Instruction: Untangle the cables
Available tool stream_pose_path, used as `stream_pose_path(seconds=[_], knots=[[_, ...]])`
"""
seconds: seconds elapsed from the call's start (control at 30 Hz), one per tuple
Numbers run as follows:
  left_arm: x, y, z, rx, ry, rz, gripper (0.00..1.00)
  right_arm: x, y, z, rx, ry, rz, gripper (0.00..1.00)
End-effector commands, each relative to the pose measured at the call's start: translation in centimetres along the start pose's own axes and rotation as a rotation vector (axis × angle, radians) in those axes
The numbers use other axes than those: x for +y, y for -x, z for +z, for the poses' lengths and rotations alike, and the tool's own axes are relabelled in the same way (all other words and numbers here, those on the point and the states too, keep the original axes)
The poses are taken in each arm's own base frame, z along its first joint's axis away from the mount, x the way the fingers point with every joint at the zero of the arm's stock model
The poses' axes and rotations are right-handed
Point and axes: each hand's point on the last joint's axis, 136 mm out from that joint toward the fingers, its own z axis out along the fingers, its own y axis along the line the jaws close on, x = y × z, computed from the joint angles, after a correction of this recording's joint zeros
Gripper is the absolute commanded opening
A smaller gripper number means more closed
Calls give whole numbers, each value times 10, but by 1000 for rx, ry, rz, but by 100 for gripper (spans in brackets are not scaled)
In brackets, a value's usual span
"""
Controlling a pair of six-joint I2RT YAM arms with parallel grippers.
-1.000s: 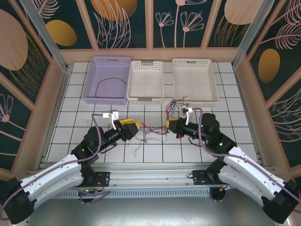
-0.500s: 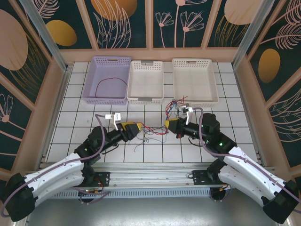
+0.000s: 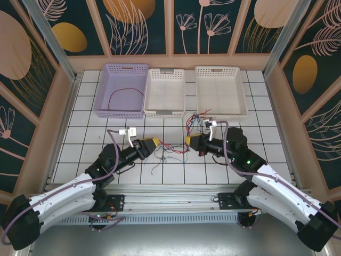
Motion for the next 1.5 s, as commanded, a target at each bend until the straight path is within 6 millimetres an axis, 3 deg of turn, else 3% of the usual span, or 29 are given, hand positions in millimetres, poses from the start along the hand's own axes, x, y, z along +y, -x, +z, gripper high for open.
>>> stream_pose_path(seconds=[0.0, 0.23, 0.3, 0.43, 0.63, 0.8, 1.03, 1.23, 1.47], knots=[[-8, 0, 0, -3, -42, -4, 39, 19, 16, -2, -47, 66, -31, 0], [-9, -1, 0, 5, -50, -3, 13, 18, 16, -2, -47, 62, -30, 0], [-9, -2, 0, 7, -50, 0, 0, 16, 15, -2, -45, 54, -25, 0], [-6, 3, -3, -26, -33, -2, 0, 7, 8, 0, -32, 25, -3, 0], [16, 17, -10, -115, 87, -55, 0, -20, -10, 3, 4, -60, 51, 0], [31, 10, -3, -99, 140, -117, 0, -44, -31, 8, 62, -124, 116, 23], [44, 4, 6, -79, 185, -154, 0, -76, -55, 12, 123, -204, 210, 40], [56, -2, 8, -70, 230, -182, 0, -78, -70, 12, 135, -163, 252, 52], [56, -3, 7, -72, 228, -193, 0, -76, -78, 11, 111, -107, 271, 52]])
